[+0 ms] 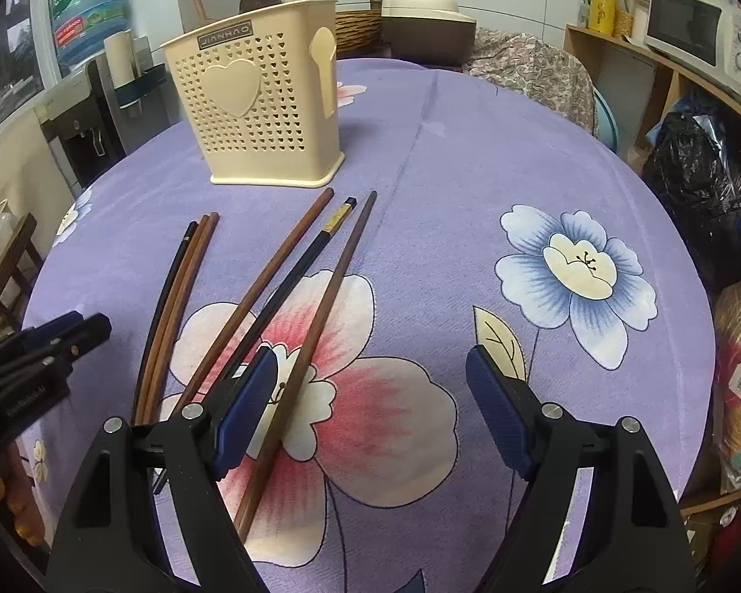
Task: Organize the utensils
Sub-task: 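Grasp a black chopstick with the left gripper while the right gripper grasps a dark brown chopstick, then carry the black chopstick with the left gripper while the right gripper carries the brown chopstick into the basket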
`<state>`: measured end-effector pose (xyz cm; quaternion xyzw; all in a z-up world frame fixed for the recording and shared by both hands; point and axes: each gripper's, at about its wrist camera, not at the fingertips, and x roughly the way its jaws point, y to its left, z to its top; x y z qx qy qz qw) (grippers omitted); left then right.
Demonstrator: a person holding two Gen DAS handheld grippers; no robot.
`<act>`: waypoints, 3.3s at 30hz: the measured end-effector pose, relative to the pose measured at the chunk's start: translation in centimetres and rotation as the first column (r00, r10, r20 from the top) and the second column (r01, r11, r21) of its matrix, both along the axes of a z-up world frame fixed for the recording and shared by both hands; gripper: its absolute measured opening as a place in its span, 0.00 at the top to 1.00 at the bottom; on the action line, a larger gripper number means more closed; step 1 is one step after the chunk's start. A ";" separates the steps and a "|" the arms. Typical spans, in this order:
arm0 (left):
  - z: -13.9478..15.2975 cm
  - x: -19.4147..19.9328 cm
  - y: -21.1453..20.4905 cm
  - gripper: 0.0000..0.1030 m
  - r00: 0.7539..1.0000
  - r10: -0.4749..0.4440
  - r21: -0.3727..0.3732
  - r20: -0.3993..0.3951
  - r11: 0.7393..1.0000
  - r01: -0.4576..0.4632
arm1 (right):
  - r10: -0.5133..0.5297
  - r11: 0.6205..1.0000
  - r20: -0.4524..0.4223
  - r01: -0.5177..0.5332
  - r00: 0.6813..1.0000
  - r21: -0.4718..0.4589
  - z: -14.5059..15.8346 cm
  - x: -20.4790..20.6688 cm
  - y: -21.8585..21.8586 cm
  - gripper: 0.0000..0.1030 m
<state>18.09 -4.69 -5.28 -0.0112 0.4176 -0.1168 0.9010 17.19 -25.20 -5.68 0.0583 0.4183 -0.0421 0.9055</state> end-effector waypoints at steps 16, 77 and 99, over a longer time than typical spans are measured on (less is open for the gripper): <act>-1.4 1.7 -3.0 0.60 0.998 -0.041 0.044 -0.040 0.998 0.043 | 0.011 1.000 -0.012 -0.012 1.000 -0.025 -0.4 0.5 0.1 0.23; 7.2 6.9 -0.2 0.92 0.989 0.063 -0.075 0.138 0.996 -0.053 | 0.029 0.993 0.210 -0.052 0.977 0.105 8.3 6.9 -2.7 0.94; 13.4 4.2 2.5 0.92 0.951 0.104 -0.127 0.292 0.989 -0.069 | 0.088 0.991 0.355 -0.118 0.931 0.063 14.9 2.7 -2.6 0.94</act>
